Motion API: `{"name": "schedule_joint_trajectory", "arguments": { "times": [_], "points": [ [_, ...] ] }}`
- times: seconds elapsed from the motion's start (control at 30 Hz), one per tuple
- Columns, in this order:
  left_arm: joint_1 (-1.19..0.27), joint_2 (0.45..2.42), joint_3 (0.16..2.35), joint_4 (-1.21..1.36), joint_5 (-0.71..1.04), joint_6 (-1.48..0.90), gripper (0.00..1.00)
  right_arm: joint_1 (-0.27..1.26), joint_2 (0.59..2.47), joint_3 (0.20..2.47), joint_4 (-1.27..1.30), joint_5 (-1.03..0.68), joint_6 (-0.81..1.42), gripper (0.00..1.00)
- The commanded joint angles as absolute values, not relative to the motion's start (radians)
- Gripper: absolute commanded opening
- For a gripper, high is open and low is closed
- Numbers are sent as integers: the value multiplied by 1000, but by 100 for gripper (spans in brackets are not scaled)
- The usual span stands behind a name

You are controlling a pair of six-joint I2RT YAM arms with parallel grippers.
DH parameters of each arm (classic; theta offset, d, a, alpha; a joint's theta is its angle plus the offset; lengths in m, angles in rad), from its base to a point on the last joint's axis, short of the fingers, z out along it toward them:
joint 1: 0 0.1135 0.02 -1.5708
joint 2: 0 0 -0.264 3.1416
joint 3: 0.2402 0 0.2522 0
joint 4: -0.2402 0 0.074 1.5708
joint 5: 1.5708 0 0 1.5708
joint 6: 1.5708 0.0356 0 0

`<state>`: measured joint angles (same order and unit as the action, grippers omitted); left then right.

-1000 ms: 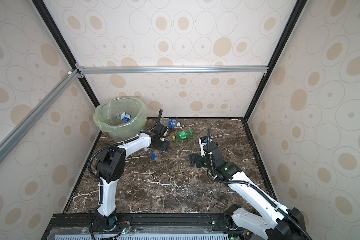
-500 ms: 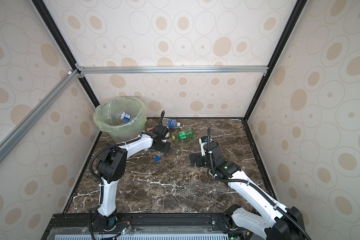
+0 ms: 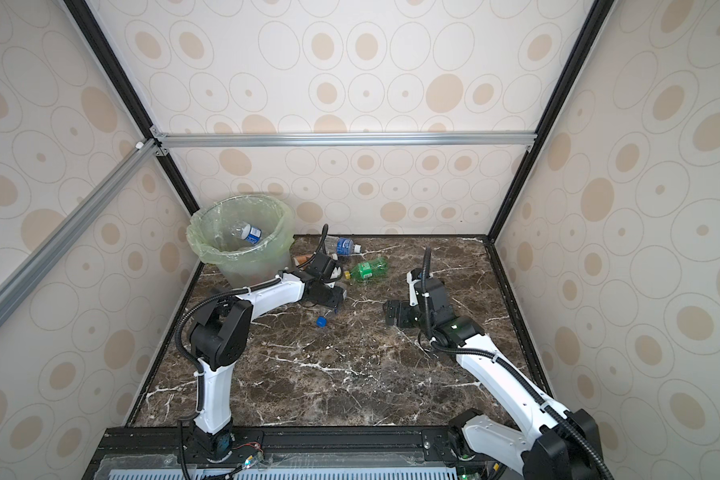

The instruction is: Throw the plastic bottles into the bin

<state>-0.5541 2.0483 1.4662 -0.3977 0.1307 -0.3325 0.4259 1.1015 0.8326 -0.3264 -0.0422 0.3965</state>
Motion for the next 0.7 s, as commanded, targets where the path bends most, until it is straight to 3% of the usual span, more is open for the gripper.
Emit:
{"name": "schedule_joint_trajectory", "arguments": {
  "times": [0.0,0.67],
  "points": [
    [-577,2009,1421,-355,177,-372,52,415,1127,867,-337,-80,443,100],
    [-698,1704,1093,188,267,-437,49,368,1348,996,-166,-271,617,98]
  ]
}}
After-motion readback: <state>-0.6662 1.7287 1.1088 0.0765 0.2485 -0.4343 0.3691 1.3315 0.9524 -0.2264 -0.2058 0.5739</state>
